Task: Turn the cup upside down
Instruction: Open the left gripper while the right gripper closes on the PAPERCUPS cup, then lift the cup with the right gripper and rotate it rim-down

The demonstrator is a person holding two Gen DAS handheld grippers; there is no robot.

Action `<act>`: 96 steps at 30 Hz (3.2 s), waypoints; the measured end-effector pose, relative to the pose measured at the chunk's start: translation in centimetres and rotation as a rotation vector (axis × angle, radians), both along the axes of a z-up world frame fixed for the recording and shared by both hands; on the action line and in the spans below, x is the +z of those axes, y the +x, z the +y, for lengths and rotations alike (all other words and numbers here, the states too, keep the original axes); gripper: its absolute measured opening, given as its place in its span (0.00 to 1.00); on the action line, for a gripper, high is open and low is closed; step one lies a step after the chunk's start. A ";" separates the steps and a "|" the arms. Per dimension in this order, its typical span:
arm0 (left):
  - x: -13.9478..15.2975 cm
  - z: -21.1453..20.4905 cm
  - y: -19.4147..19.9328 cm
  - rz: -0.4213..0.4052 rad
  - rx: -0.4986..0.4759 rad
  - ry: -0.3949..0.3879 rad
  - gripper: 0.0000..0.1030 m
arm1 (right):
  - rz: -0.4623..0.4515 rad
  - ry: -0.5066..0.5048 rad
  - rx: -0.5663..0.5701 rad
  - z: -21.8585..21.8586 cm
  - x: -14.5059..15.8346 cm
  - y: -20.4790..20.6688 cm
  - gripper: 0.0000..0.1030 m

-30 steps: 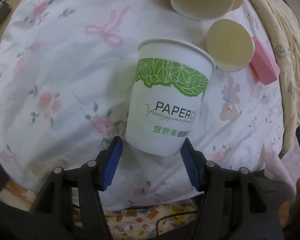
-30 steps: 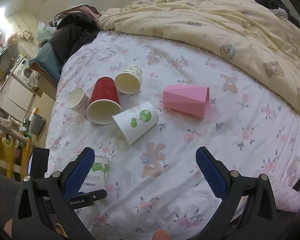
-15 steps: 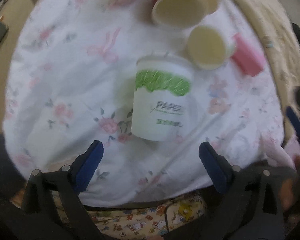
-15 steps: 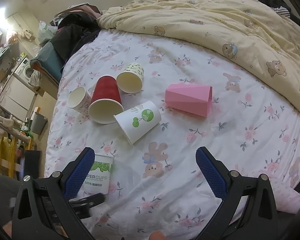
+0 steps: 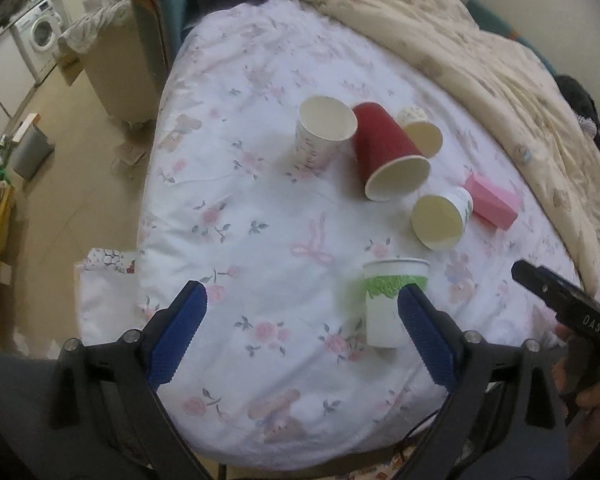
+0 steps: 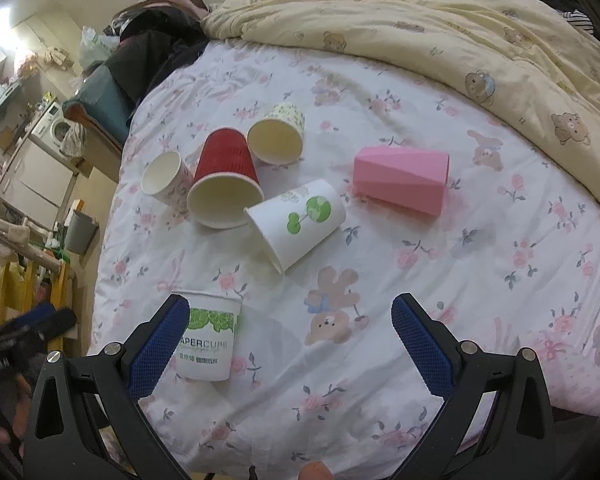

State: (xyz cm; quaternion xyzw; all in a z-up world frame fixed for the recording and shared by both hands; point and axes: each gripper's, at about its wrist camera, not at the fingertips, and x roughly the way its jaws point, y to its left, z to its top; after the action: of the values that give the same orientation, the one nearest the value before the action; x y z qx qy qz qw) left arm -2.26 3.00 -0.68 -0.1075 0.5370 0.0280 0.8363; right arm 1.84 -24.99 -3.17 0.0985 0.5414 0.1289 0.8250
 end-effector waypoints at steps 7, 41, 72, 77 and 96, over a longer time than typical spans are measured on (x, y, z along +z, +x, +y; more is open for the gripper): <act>-1.8 -0.2 0.5 0.010 0.026 -0.019 0.92 | 0.054 -0.009 0.024 1.2 -1.7 0.3 1.00; -0.7 0.8 0.2 0.000 0.058 -0.056 0.92 | 0.344 0.026 0.236 10.9 -10.6 -0.2 0.64; -0.4 -2.2 0.3 -0.060 -0.064 -0.084 0.92 | 0.169 0.189 0.340 6.1 -2.2 -2.2 0.57; 0.1 -2.8 0.0 -0.097 -0.098 -0.126 0.92 | 0.158 0.206 0.377 6.9 -1.8 -2.3 0.57; -0.3 -2.6 0.4 -0.077 -0.081 -0.148 0.92 | 0.065 0.191 0.470 8.2 -0.3 -3.8 0.56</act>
State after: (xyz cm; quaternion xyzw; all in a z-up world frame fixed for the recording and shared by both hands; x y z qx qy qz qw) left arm -1.88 0.40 -1.02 -0.1482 0.5090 -0.0497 0.8465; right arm -1.96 -16.77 -3.51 0.0517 0.5612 0.3643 0.7414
